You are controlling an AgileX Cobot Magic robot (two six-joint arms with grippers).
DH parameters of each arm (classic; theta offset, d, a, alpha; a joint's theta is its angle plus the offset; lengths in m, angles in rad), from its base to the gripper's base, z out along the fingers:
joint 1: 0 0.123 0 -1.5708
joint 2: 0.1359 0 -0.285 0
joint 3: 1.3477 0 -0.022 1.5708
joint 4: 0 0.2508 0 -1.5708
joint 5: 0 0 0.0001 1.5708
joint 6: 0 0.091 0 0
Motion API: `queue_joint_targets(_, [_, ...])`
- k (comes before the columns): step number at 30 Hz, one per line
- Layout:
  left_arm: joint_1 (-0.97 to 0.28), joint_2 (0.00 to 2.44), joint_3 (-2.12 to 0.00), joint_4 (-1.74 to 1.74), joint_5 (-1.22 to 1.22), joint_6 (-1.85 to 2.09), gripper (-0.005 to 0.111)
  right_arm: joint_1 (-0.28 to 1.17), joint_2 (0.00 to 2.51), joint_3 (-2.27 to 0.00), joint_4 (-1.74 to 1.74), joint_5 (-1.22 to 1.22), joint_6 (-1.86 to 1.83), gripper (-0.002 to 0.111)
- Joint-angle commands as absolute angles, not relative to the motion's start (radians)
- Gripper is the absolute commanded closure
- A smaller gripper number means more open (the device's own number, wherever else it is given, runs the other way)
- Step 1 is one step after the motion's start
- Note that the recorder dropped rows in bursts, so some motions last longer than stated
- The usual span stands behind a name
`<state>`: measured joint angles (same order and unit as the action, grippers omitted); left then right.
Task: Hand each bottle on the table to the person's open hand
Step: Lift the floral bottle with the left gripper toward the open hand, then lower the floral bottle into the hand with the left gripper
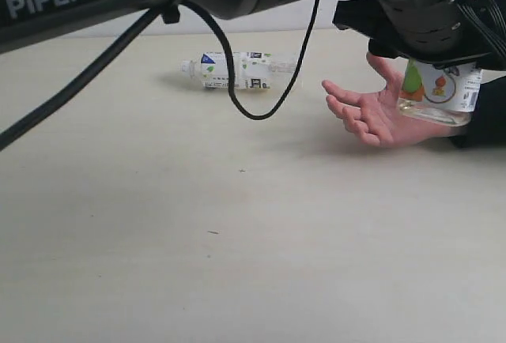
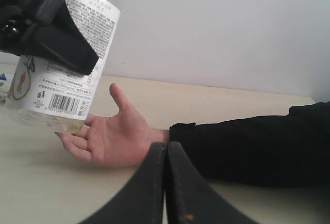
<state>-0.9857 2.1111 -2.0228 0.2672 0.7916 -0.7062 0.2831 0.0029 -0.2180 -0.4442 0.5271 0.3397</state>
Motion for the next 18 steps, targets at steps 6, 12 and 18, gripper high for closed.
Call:
queue_joint_targets(6, [-0.97, 2.14, -2.034, 0.266, 0.771, -0.854, 0.107, 0.286, 0.0, -0.214, -0.445, 0.514, 0.343, 0.108])
queue_joint_targets(12, [-0.929, 2.176, -2.043, 0.3, 0.777, -1.013, 0.107, 0.286, 0.0, -0.214, -0.445, 0.514, 0.343, 0.108])
queue_joint_targets(18, [-0.916, 2.265, -2.158, 0.304, 0.821, -1.028, 0.107, 0.286, 0.0, -0.214, -0.445, 0.514, 0.343, 0.108])
